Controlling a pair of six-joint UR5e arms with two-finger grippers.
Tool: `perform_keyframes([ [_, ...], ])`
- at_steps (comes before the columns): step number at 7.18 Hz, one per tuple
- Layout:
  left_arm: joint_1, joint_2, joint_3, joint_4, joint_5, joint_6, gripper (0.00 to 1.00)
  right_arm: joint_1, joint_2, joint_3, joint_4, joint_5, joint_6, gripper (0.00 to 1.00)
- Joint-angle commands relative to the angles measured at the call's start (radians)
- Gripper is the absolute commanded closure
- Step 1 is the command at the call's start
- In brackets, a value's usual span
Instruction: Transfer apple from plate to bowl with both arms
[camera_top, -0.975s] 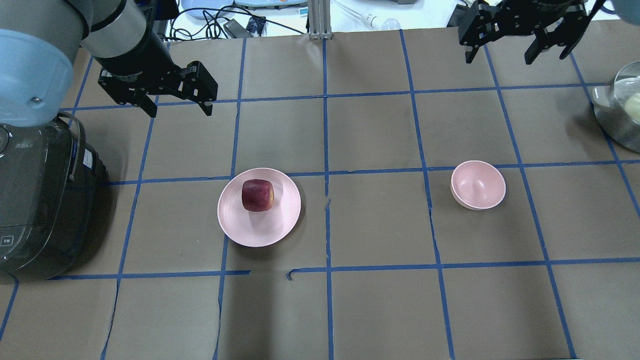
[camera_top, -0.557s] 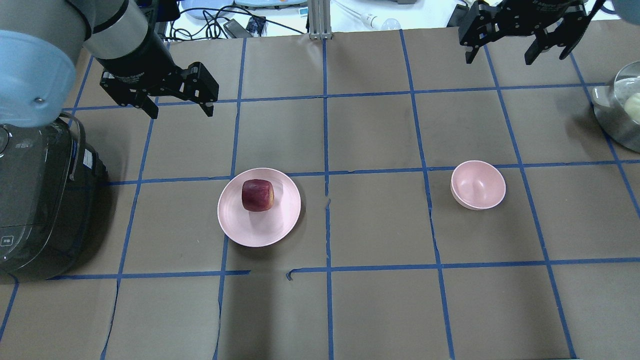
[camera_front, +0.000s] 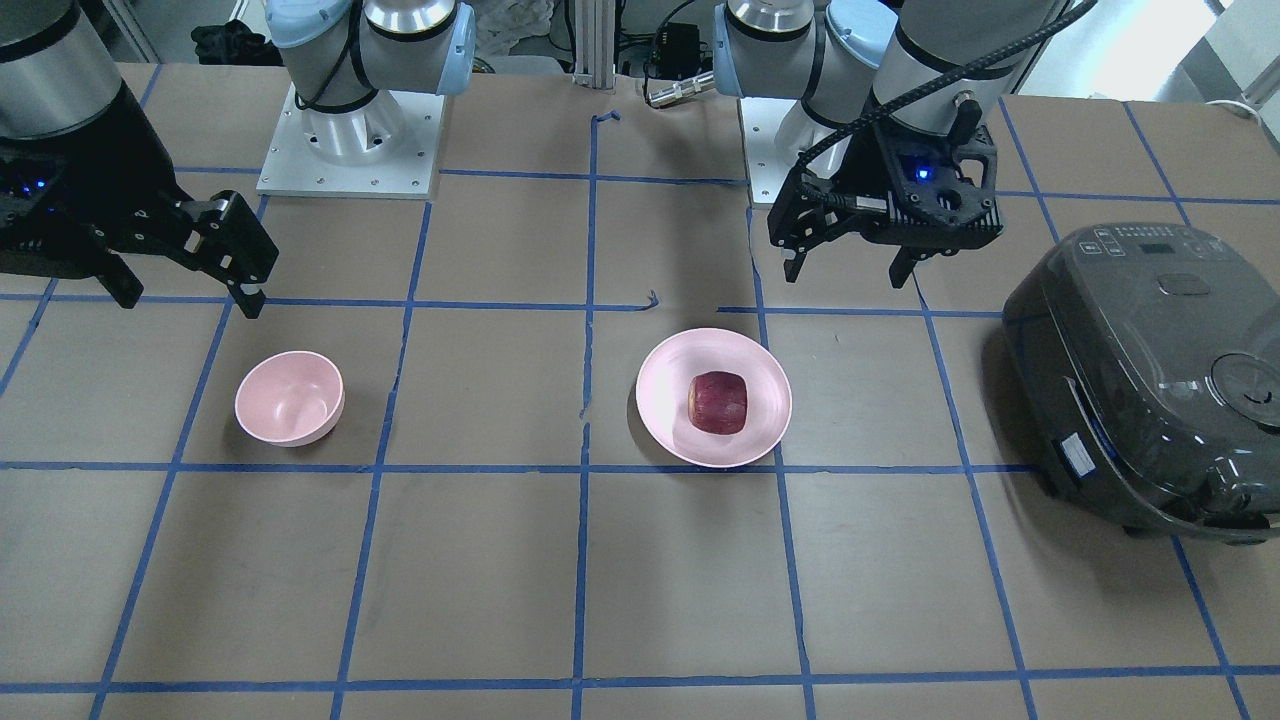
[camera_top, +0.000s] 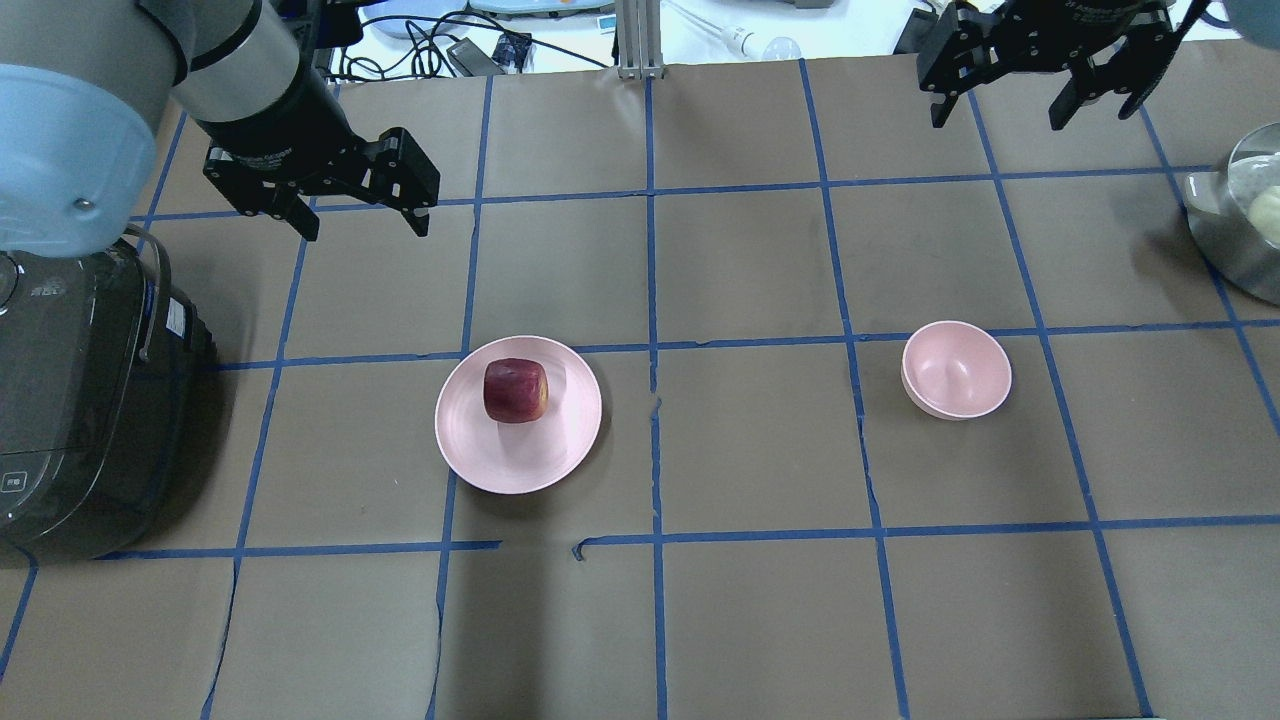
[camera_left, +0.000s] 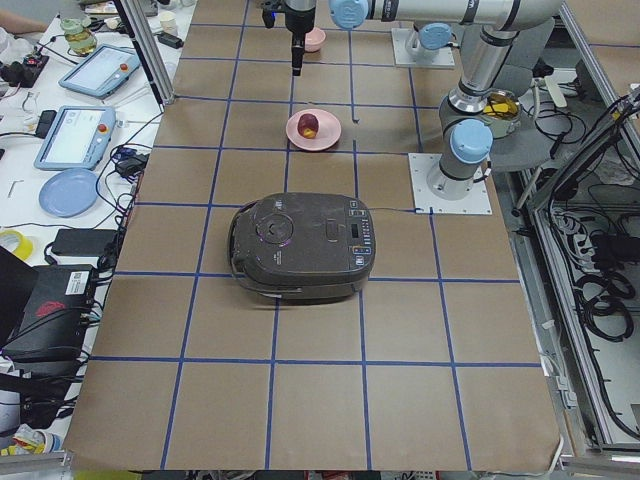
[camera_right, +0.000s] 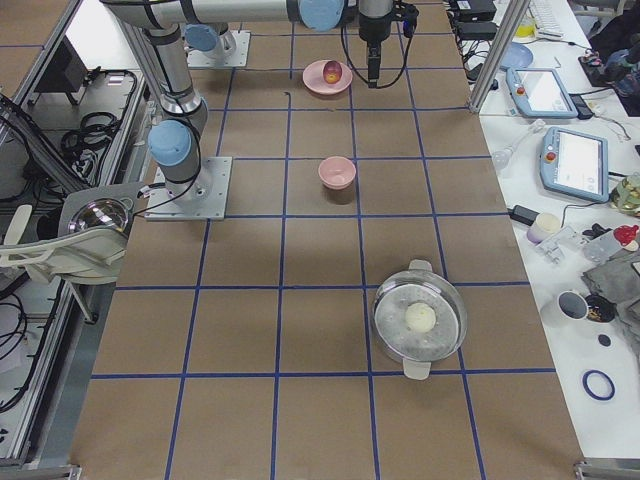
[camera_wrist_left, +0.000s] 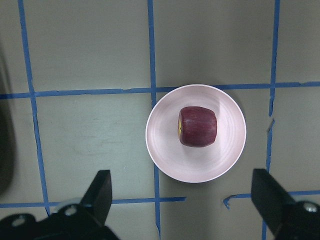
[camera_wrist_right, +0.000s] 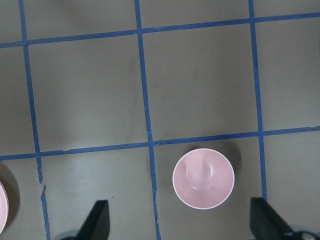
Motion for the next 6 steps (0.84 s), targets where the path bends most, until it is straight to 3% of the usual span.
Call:
perform_keyframes([
  [1, 0.0, 0.0, 0.0, 0.0, -0.001, -0.001, 0.0, 0.0, 0.0, 0.0, 0.018, 0.002, -0.016, 0.0],
  [4, -0.043, -0.027, -0.014, 0.009, 0.001, -0.038, 0.0, -0.012, 0.005, 0.005, 0.07, -0.017, -0.039, 0.0],
  [5, -0.069, -0.064, -0.078, 0.094, 0.003, -0.059, 0.0, -0.067, 0.009, 0.025, 0.098, -0.017, -0.12, 0.0],
  [6, -0.096, -0.08, -0.196, 0.223, 0.012, -0.072, 0.0, -0.156, 0.017, 0.108, 0.087, -0.006, -0.194, 0.0],
])
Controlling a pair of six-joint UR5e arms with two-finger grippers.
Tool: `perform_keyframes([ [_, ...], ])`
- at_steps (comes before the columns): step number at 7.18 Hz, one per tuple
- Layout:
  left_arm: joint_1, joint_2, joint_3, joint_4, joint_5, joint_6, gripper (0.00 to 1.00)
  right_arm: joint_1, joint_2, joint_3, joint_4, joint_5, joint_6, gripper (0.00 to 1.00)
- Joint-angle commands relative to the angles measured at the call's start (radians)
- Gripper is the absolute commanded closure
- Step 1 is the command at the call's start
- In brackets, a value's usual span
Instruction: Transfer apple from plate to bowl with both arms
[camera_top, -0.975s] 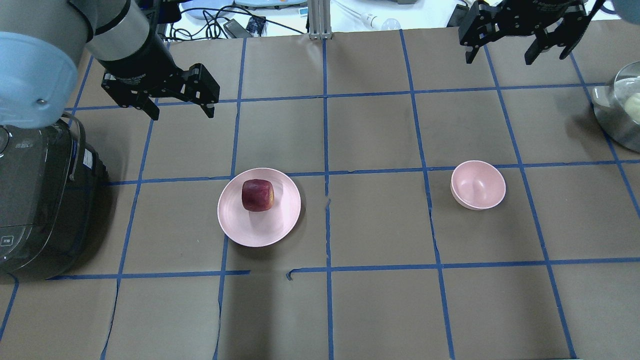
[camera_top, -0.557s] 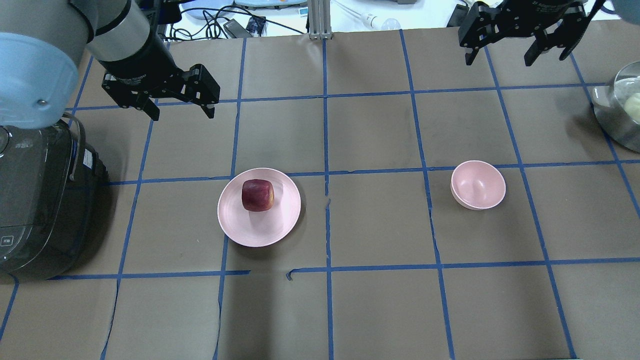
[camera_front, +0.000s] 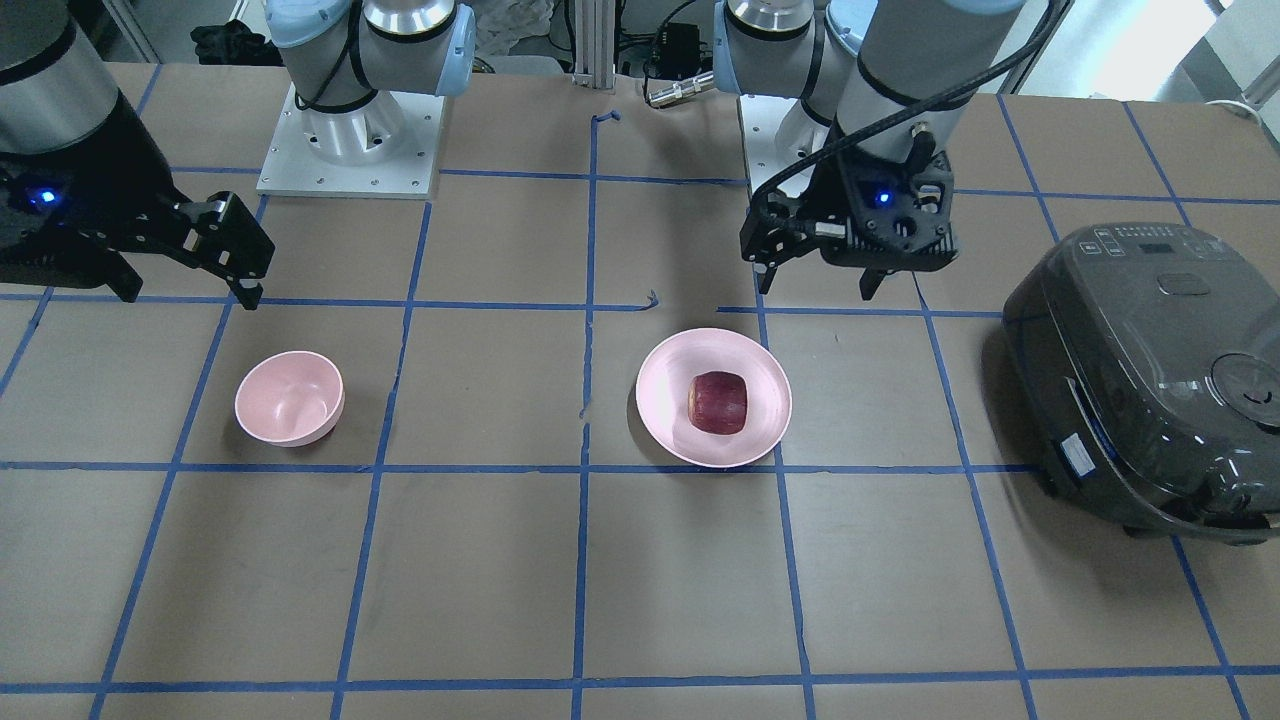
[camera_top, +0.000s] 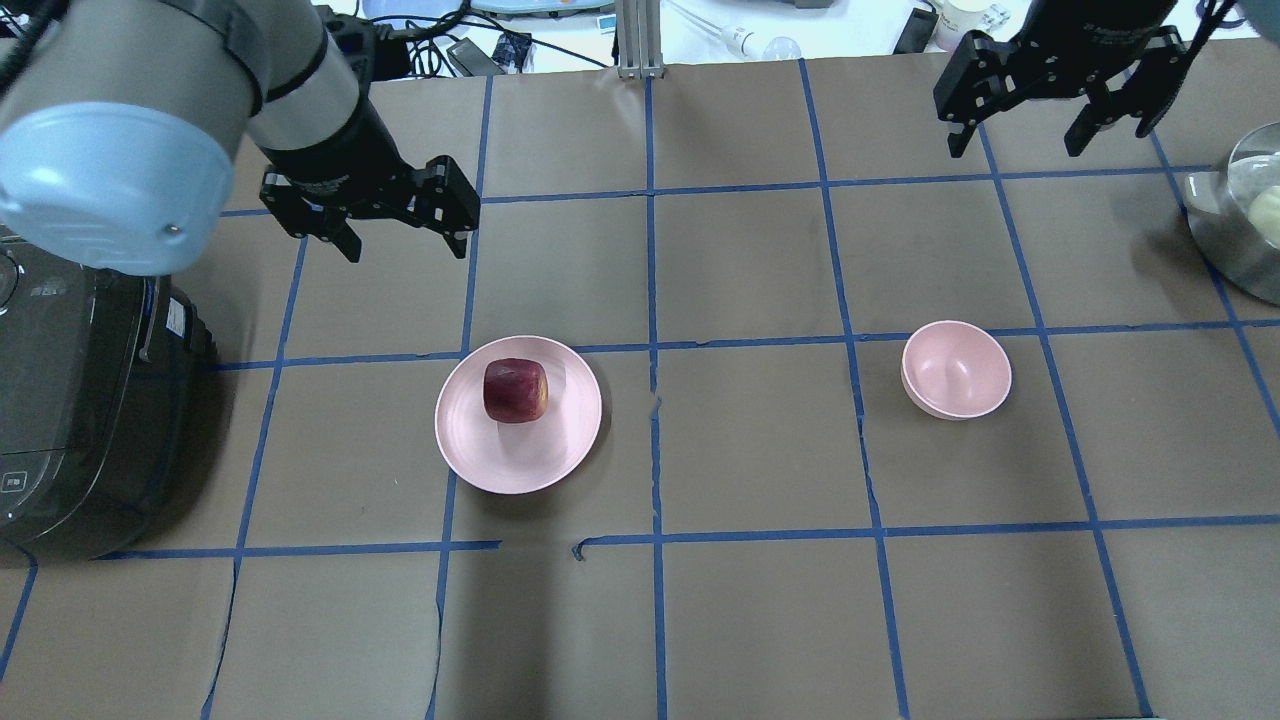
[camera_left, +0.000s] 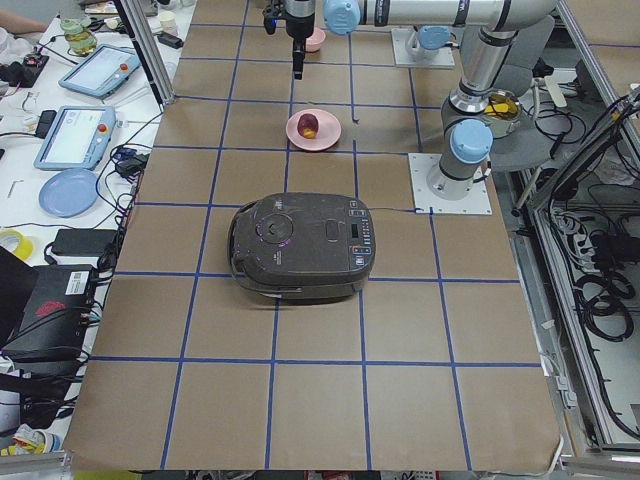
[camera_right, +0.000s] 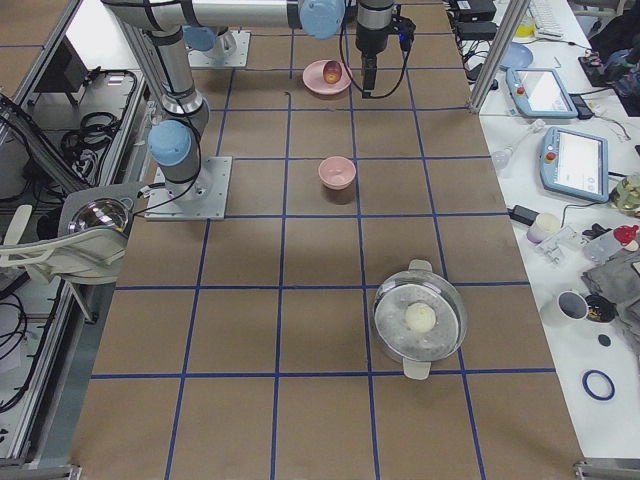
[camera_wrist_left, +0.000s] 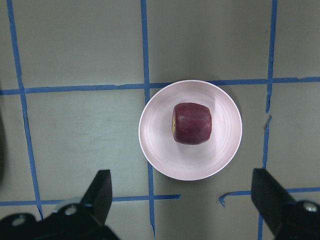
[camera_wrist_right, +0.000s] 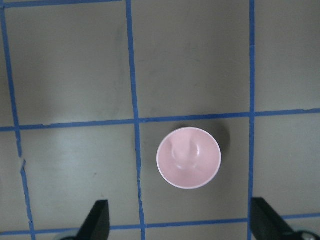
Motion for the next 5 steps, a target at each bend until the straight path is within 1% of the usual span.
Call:
perform_keyframes([
  [1, -0.035, -0.052, -0.218, 0.274, -0.002, -0.037, 0.0, -0.158, 0.015, 0.176, -0.068, 0.002, -0.19, 0.0],
  [2, -0.035, -0.101, -0.292, 0.429, -0.008, -0.071, 0.0, -0.21, 0.022, 0.291, -0.177, 0.002, -0.237, 0.0],
  [3, -0.039, -0.129, -0.314, 0.464, -0.029, -0.086, 0.0, -0.239, 0.023, 0.411, -0.316, 0.005, -0.248, 0.03],
  [4, -0.041, -0.155, -0.32, 0.465, -0.029, -0.086, 0.0, -0.241, 0.046, 0.533, -0.477, 0.009, -0.248, 0.03],
  [5, -0.045, -0.189, -0.32, 0.468, -0.029, -0.086, 0.0, -0.243, 0.077, 0.618, -0.624, 0.013, -0.247, 0.03],
])
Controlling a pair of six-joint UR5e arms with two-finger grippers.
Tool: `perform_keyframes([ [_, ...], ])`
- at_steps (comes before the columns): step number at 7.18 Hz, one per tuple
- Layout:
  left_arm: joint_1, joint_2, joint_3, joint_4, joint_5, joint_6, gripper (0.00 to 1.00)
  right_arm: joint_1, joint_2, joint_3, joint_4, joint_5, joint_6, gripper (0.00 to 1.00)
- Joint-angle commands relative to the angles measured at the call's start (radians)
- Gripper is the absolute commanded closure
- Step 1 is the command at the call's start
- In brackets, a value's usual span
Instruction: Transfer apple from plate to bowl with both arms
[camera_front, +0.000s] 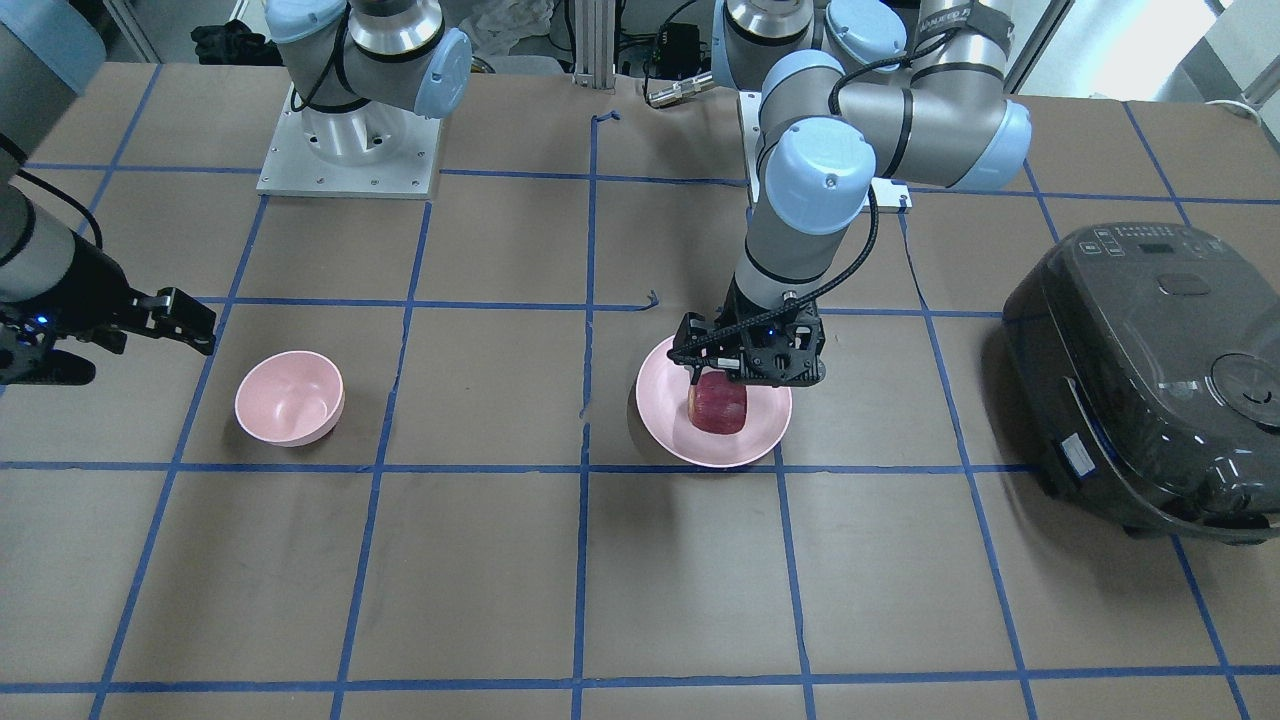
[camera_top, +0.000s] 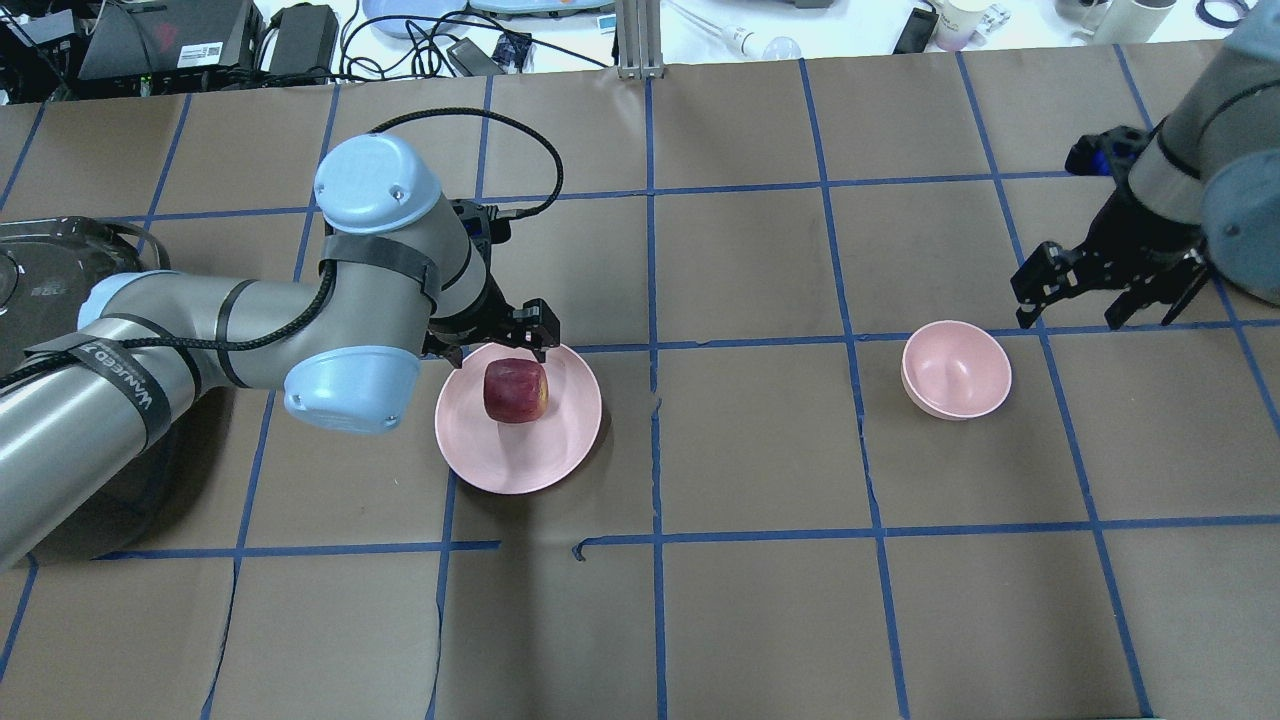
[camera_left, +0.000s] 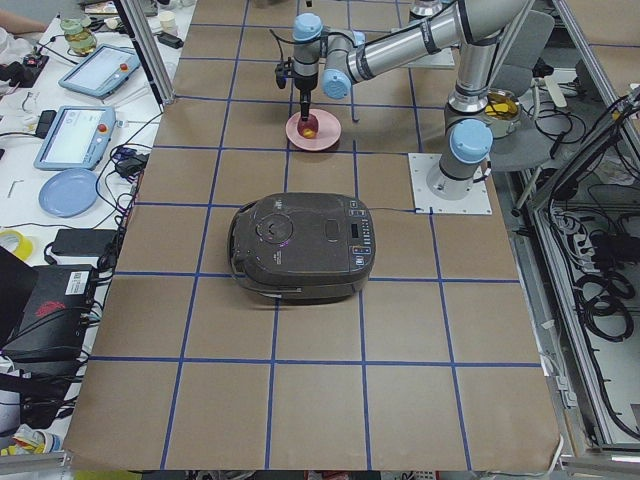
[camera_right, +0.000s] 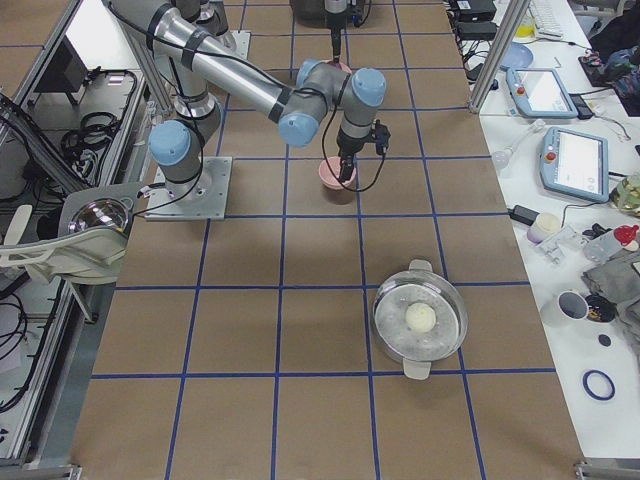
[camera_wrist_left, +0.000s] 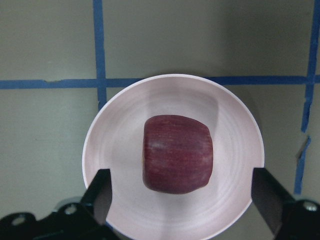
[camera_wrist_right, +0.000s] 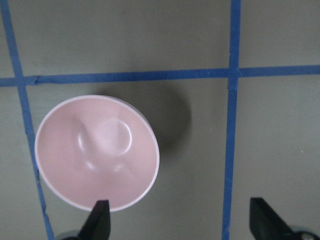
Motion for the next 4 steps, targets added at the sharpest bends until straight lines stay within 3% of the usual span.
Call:
perform_keyframes([
  [1, -0.015, -0.06, -0.009, 0.014, 0.011, 0.004, 0.0, -0.008, 0.06, 0.138, -0.236, 0.013, -0.002, 0.08],
  [2, -0.015, -0.08, -0.004, 0.032, 0.011, 0.004, 0.0, -0.008, 0.095, 0.142, -0.265, 0.077, -0.003, 0.16],
  [3, -0.015, -0.094, -0.006, 0.048, 0.011, 0.006, 0.02, -0.008, 0.106, 0.142, -0.284, 0.088, -0.011, 0.42],
  [4, -0.015, -0.099, -0.012, 0.046, 0.011, 0.006, 0.21, -0.008, 0.106, 0.14, -0.285, 0.084, -0.061, 0.84],
])
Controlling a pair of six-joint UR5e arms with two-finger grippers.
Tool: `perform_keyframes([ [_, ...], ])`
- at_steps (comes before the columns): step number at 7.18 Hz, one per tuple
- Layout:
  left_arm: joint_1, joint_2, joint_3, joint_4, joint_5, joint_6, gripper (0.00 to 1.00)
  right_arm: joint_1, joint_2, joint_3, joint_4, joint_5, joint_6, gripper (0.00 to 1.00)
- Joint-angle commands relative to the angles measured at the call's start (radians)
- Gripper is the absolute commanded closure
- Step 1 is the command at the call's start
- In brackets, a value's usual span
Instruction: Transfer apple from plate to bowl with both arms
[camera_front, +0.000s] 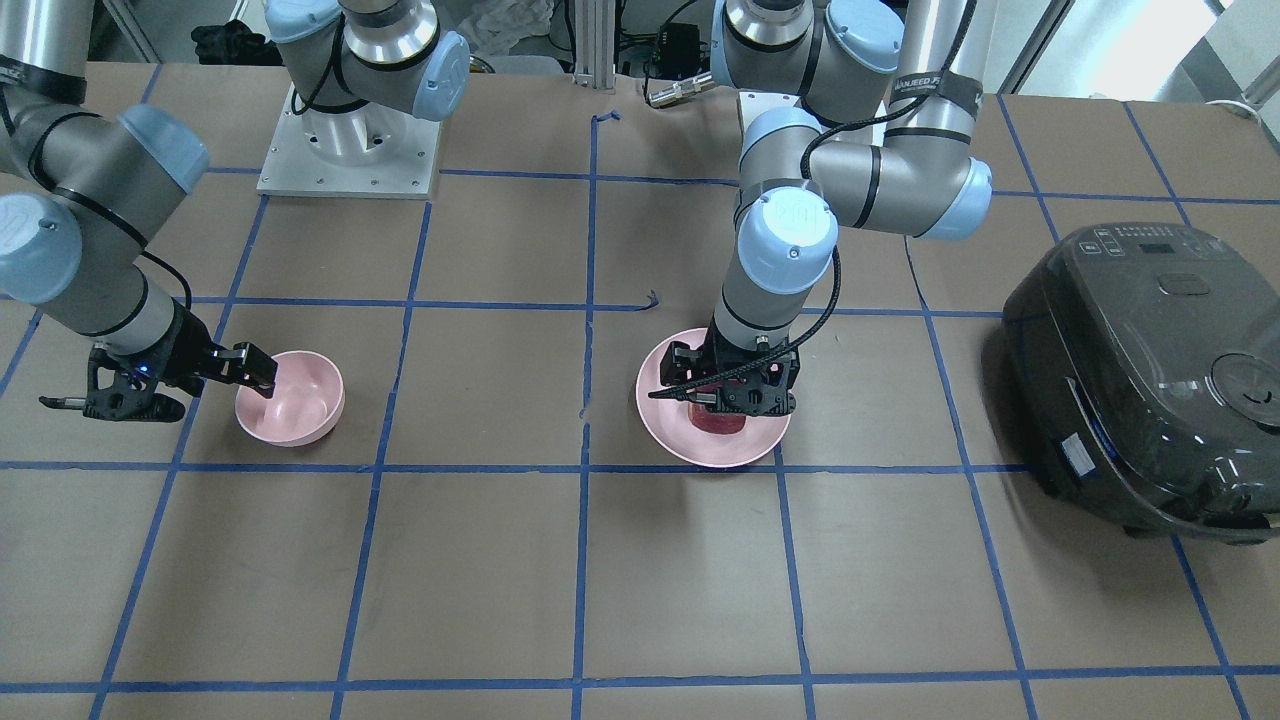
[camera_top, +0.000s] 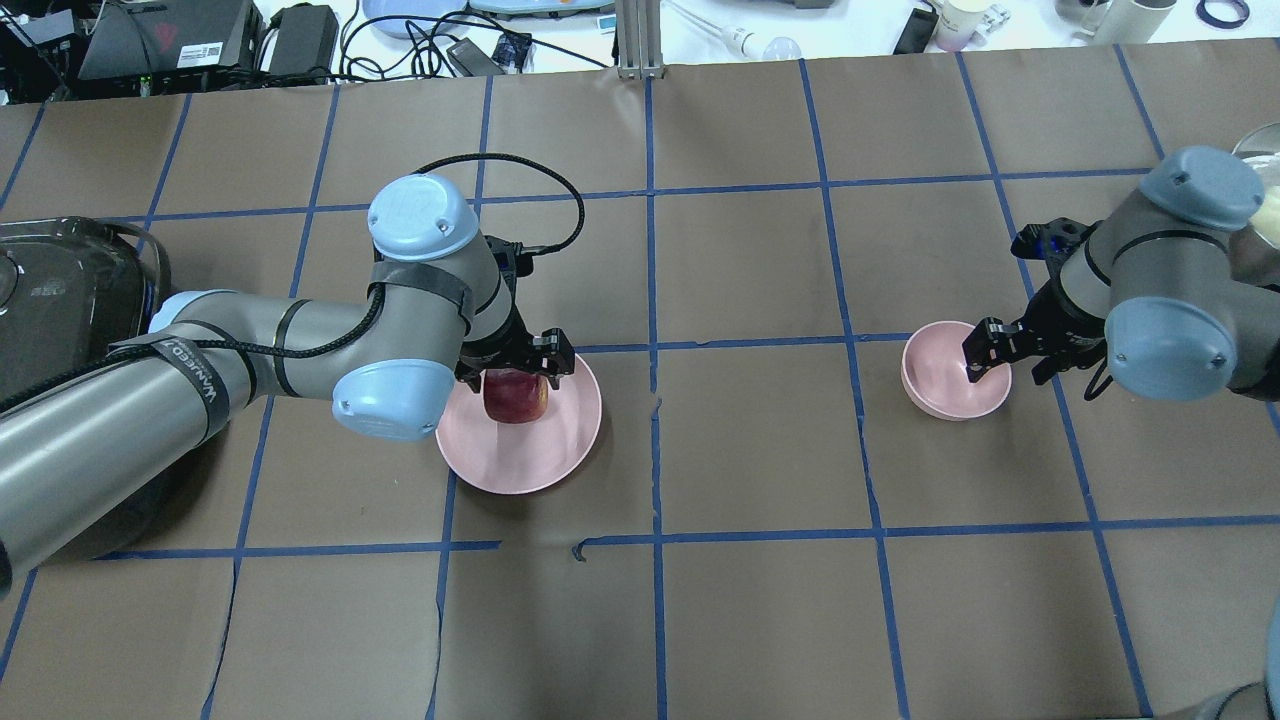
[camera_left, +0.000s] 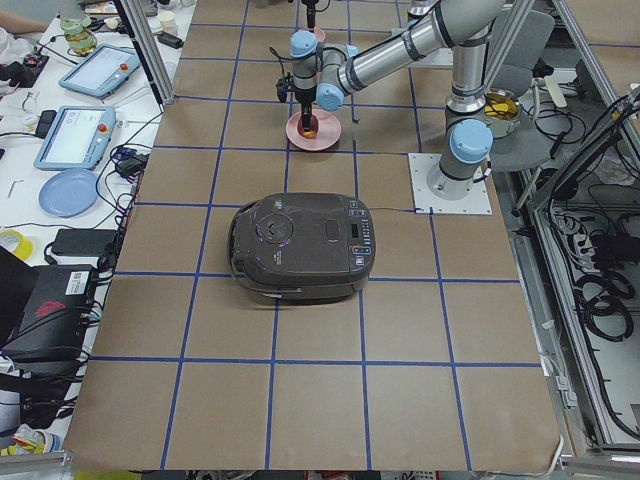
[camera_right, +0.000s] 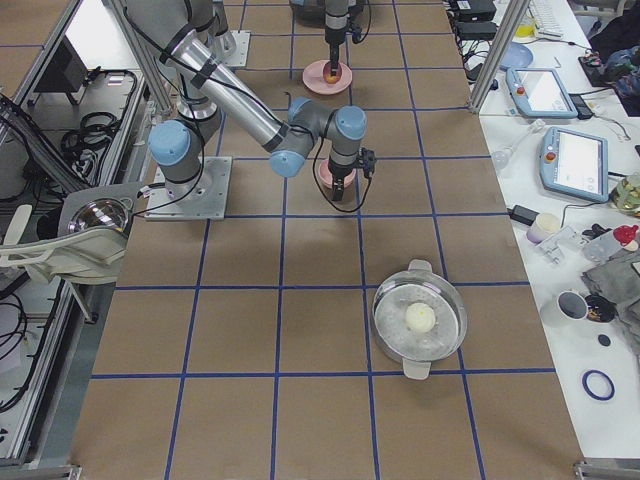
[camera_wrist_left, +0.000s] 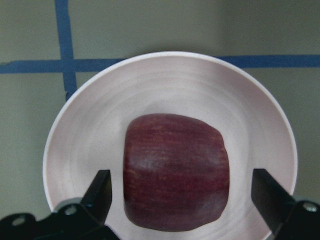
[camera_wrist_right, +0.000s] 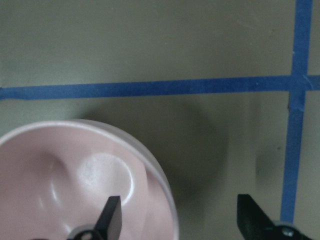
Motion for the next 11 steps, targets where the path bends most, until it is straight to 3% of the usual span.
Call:
perform_keyframes([
  [1, -0.002, -0.012, -0.004, 0.006, 0.005, 0.001, 0.38, 0.0, 0.009, -0.003, -0.015, 0.002, -0.052, 1.0],
  [2, -0.002, -0.012, -0.004, 0.006, 0.005, 0.001, 0.58, 0.0, 0.008, -0.005, -0.015, 0.003, -0.05, 1.0],
  [3, -0.01, 0.004, -0.003, 0.006, 0.004, -0.004, 0.7, 0.0, 0.003, -0.006, -0.016, 0.009, -0.05, 1.0],
  [5, -0.025, 0.032, 0.005, -0.005, 0.002, -0.037, 0.84, 0.029, -0.003, -0.023, 0.007, 0.055, 0.035, 1.0],
  [6, -0.028, 0.037, 0.009, -0.004, 0.001, -0.048, 0.84, 0.096, -0.002, -0.023, 0.005, 0.107, 0.153, 1.0],
  [9, -0.059, 0.044, 0.066, -0.02, -0.012, -0.051, 0.84, 0.387, 0.008, -0.056, -0.016, 0.098, 0.417, 1.0],
  [11, -0.061, 0.038, 0.088, -0.073, -0.01, -0.051, 0.88, 0.432, 0.009, -0.049, -0.018, 0.088, 0.425, 1.0],
])
